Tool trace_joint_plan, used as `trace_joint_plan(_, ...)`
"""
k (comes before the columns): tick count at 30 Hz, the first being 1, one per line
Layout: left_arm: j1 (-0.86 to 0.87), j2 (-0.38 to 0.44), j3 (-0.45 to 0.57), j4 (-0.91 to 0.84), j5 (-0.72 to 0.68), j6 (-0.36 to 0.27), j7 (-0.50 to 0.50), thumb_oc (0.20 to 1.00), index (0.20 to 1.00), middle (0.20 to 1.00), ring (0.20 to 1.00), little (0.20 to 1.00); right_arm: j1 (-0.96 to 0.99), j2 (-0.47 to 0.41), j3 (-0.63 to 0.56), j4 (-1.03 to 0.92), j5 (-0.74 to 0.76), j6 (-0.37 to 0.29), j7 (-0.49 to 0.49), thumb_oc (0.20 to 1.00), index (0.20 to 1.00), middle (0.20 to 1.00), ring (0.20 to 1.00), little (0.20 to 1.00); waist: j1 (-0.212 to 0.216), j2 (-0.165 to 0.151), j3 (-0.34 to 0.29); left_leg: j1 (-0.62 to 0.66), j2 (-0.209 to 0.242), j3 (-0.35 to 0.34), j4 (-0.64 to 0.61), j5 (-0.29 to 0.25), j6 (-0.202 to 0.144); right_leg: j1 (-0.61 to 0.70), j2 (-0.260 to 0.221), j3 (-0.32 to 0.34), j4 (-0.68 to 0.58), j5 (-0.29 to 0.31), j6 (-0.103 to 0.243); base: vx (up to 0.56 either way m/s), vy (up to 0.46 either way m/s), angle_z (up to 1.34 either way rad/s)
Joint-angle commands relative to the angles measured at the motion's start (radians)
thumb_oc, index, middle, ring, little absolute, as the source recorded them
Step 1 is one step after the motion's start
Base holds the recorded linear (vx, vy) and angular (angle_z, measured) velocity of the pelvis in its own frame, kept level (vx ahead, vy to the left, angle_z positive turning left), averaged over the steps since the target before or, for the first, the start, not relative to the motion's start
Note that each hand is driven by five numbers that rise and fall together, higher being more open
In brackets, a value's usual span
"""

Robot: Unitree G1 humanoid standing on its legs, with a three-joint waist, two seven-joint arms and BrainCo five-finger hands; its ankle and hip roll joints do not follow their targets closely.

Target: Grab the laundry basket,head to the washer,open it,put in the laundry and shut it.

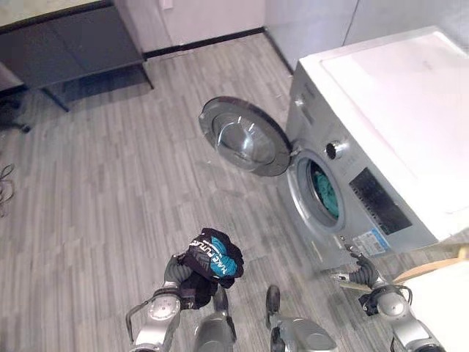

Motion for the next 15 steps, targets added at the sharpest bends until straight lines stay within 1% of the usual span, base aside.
trace_joint_plan(1, 0.025, 0.043, 0.003, -0.067, -0.004, -0.031, 0.029, 0.2, 0.2, 0.2, 0.2, 0.2, 0.031, -0.021, -0.017, 0.0, 0.012, -0.017, -0.031, 1.0, 1.0, 1.0, 1.0, 1.0, 0.046, 0.0, -0.042, -0.08, -0.002, -0.113, -0.004, 0.08, 0.011, 0.014, -0.077, 0.012, 0.118, -0.169, 0.137, 0.4, 0.266, -0.86)
trace_joint_plan(2, 0.023, 0.041, 0.001, -0.067, -0.009, -0.032, 0.031, 0.2, 0.2, 0.2, 0.2, 0.2, 0.029, -0.021, -0.017, 0.01, 0.012, -0.017, -0.034, 1.0, 1.0, 1.0, 1.0, 1.0, 0.05, 0.003, -0.044, -0.088, 0.001, -0.133, -0.012, 0.091, 0.004, 0.025, -0.079, 0.031, 0.126, -0.178, 0.14, 0.56, 0.415, -1.32)
trace_joint_plan(3, 0.025, 0.044, 0.0, -0.07, -0.019, -0.035, 0.026, 0.2, 0.2, 0.2, 0.2, 0.2, 0.028, -0.018, -0.02, 0.011, 0.008, -0.019, -0.03, 1.0, 1.0, 1.0, 1.0, 1.0, 0.053, 0.014, -0.063, -0.06, 0.009, -0.143, -0.022, 0.097, 0.003, 0.05, -0.087, 0.066, 0.133, -0.195, 0.153, 0.48, 0.376, -1.12)
trace_joint_plan(4, 0.027, 0.044, -0.001, -0.069, -0.018, -0.033, 0.022, 0.2, 0.2, 0.2, 0.2, 0.2, 0.029, -0.014, -0.024, 0.011, 0.005, -0.019, -0.029, 1.0, 1.0, 1.0, 1.0, 1.0, 0.053, 0.017, -0.07, -0.051, 0.009, -0.136, -0.011, 0.096, 0.004, 0.057, -0.097, 0.073, 0.142, -0.199, 0.157, 0.36, 0.292, -1.04)
trace_joint_plan(5, 0.027, 0.044, -0.001, -0.069, -0.018, -0.033, 0.022, 0.2, 0.2, 0.2, 0.2, 0.2, 0.029, -0.014, -0.024, 0.01, 0.005, -0.019, -0.029, 1.0, 1.0, 1.0, 1.0, 1.0, 0.054, 0.016, -0.07, -0.051, 0.009, -0.134, -0.011, 0.095, 0.005, 0.057, -0.098, 0.074, 0.143, -0.2, 0.157, 0.23, 0.195, -0.7)
trace_joint_plan(8, 0.022, 0.059, -0.01, -0.075, -0.011, -0.031, 0.013, 0.2, 0.2, 0.2, 0.2, 0.2, 0.021, 0.0, -0.028, 0.004, 0.007, -0.015, -0.023, 1.0, 1.0, 1.0, 1.0, 1.0, 0.049, 0.005, -0.085, -0.056, -0.011, -0.11, 0.066, 0.051, 0.029, 0.059, -0.141, 0.112, 0.167, -0.202, 0.175, 0.27, 0.283, -0.64)
trace_joint_plan(9, 0.017, 0.067, -0.012, -0.077, -0.004, -0.032, 0.014, 0.2, 0.2, 0.2, 0.2, 0.2, 0.013, 0.007, -0.024, 0.009, 0.009, -0.017, -0.022, 1.0, 1.0, 1.0, 1.0, 1.0, 0.048, 0.0, -0.086, -0.055, -0.015, -0.094, 0.088, 0.032, 0.036, 0.051, -0.154, 0.124, 0.177, -0.199, 0.183, 0.25, 0.373, -0.68)
trace_joint_plan(10, 0.009, 0.087, -0.011, -0.083, 0.016, -0.033, 0.013, 0.2, 0.2, 0.2, 0.2, 0.2, -0.009, 0.019, -0.01, 0.017, 0.001, -0.015, -0.014, 1.0, 1.0, 1.0, 1.0, 1.0, 0.049, -0.008, -0.089, -0.047, -0.022, -0.049, 0.121, -0.011, 0.057, 0.022, -0.178, 0.143, 0.209, -0.183, 0.201, 0.21, 0.367, -0.89)
trace_joint_plan(11, 0.008, 0.098, -0.006, -0.093, 0.02, -0.032, 0.016, 0.2, 0.2, 0.2, 0.2, 0.2, -0.021, 0.023, -0.002, 0.015, -0.002, -0.014, -0.013, 1.0, 1.0, 1.0, 1.0, 1.0, 0.053, -0.01, -0.087, -0.039, -0.02, -0.021, 0.125, -0.029, 0.066, -0.003, -0.182, 0.149, 0.242, -0.174, 0.205, 0.16, 0.341, -0.93)
trace_joint_plan(12, 0.002, 0.107, -0.001, -0.094, 0.022, -0.035, 0.02, 0.2, 0.2, 0.2, 0.2, 0.2, -0.03, 0.028, 0.003, 0.013, -0.002, -0.015, -0.015, 1.0, 1.0, 1.0, 1.0, 1.0, 0.058, -0.011, -0.088, -0.03, -0.013, 0.006, 0.121, -0.039, 0.07, -0.032, -0.185, 0.142, 0.271, -0.162, 0.209, 0.14, 0.277, -1.46)
trace_joint_plan(13, 0.001, 0.114, 0.001, -0.093, 0.029, -0.036, 0.022, 0.2, 0.2, 0.2, 0.2, 0.2, -0.038, 0.034, 0.014, 0.005, -0.006, -0.015, -0.011, 1.0, 1.0, 1.0, 1.0, 1.0, 0.058, -0.015, -0.083, 0.003, -0.009, 0.056, 0.116, -0.058, 0.08, -0.081, -0.192, 0.108, 0.315, -0.134, 0.218, 0.14, 0.242, -1.45)
trace_joint_plan(14, 0.002, 0.115, 0.001, -0.09, 0.031, -0.037, 0.023, 0.2, 0.2, 0.2, 0.2, 0.2, -0.042, 0.034, 0.018, 0.001, -0.007, -0.013, -0.006, 1.0, 1.0, 1.0, 1.0, 1.0, 0.054, -0.019, -0.077, 0.026, -0.014, 0.075, 0.111, -0.07, 0.087, -0.099, -0.188, 0.088, 0.322, -0.126, 0.217, 0.11, 0.168, -1.62)
trace_joint_plan(15, 0.001, 0.115, 0.001, -0.09, 0.031, -0.037, 0.022, 0.2, 0.2, 0.2, 0.2, 0.2, -0.042, 0.034, 0.018, 0.001, -0.007, -0.013, -0.006, 1.0, 1.0, 1.0, 1.0, 1.0, 0.055, -0.018, -0.079, 0.024, -0.013, 0.077, 0.108, -0.067, 0.086, -0.102, -0.186, 0.09, 0.319, -0.122, 0.217, 0.08, 0.088, -0.88)
